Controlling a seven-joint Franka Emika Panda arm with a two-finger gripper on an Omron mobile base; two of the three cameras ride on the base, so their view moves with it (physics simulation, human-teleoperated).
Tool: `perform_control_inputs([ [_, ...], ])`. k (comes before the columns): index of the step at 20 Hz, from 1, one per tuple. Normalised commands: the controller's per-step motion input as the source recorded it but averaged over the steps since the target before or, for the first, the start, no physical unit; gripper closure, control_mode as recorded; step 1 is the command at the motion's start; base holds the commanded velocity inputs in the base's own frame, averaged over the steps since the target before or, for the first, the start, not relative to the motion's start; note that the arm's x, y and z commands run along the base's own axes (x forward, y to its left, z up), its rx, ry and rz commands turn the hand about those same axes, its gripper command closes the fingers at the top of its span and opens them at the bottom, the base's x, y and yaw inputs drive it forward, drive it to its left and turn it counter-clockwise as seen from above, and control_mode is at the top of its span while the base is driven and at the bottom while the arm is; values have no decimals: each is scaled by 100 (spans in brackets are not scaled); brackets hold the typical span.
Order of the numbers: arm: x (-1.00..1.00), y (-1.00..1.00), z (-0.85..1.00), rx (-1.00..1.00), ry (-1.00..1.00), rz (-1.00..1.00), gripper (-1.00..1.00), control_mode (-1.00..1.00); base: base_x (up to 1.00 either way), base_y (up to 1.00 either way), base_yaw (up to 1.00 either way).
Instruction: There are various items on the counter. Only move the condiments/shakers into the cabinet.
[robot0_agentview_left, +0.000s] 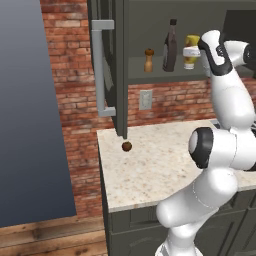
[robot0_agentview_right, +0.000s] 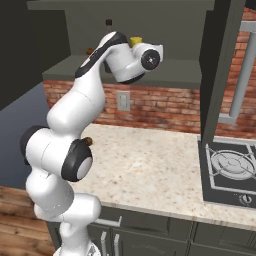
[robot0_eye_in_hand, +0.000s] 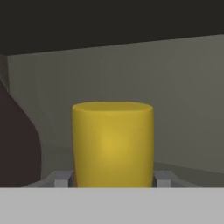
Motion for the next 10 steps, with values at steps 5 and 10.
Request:
perform_control_inputs([
  [5,-47,0,0,0,-4,0,-100,-100,0,0,0],
  [10,-82,0,0,0,-10,0,-100,-100,0,0,0],
])
